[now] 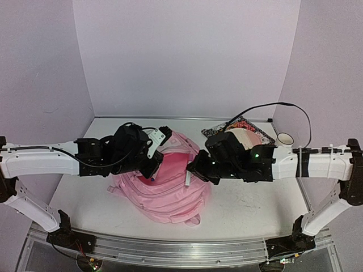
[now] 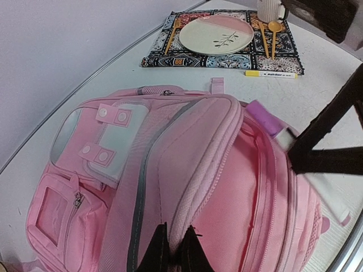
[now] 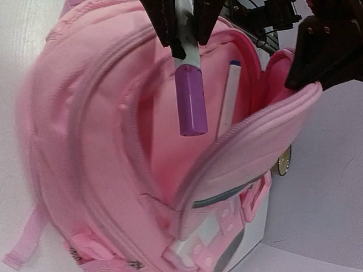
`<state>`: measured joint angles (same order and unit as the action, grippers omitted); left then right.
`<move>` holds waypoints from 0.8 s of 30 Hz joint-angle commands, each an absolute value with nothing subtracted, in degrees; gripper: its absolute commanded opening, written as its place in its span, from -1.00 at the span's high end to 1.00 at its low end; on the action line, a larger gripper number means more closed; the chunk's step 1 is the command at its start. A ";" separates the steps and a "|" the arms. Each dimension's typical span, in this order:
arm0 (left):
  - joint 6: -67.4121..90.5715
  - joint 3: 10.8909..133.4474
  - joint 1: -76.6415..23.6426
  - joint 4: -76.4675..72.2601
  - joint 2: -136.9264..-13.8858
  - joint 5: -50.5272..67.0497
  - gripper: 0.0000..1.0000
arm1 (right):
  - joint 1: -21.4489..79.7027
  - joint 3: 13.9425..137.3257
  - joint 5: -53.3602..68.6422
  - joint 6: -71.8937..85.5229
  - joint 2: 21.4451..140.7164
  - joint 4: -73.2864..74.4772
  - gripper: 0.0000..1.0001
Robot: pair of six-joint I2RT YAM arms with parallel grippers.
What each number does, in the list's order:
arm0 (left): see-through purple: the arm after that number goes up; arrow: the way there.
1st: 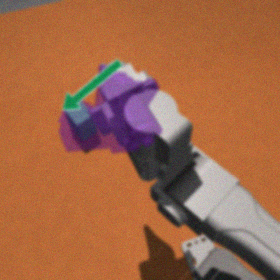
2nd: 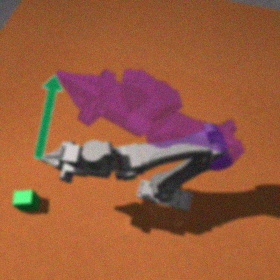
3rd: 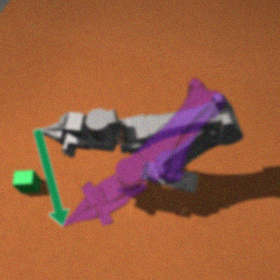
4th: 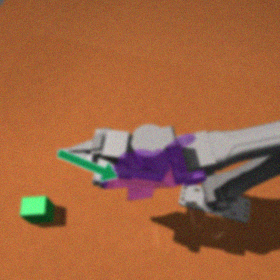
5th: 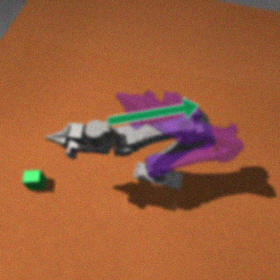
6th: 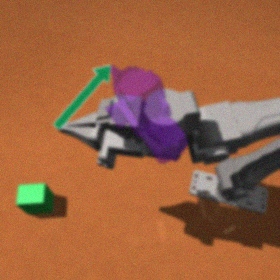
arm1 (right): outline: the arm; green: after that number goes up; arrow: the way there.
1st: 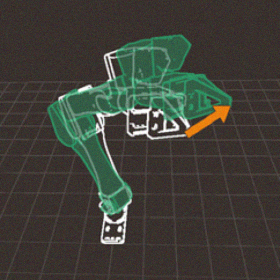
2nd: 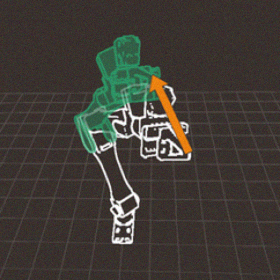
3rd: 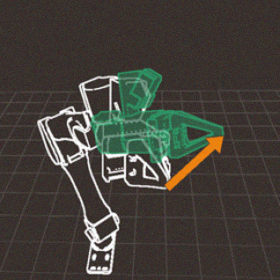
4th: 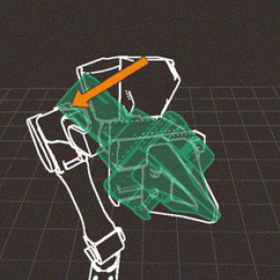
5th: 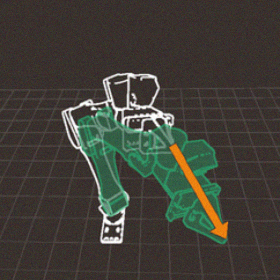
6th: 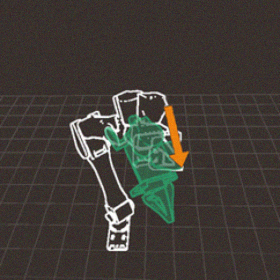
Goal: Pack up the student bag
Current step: Place the pen in the upper front pocket of the bag.
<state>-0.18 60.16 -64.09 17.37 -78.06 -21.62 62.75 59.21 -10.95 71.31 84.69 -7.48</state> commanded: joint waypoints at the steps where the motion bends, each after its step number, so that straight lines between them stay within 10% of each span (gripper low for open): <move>1: -0.49 61.33 -63.98 11.04 -76.03 -19.68 1.00 | 63.92 66.17 -11.95 74.27 90.92 -13.53 1.00; 18: -0.85 59.65 -63.90 8.39 -71.09 -9.31 1.00 | 64.05 79.36 -11.70 82.84 109.78 -16.63 0.98; 24: -0.53 59.44 -63.71 7.91 -70.97 -9.14 1.00 | 63.96 81.29 -9.99 82.10 111.91 -18.71 0.53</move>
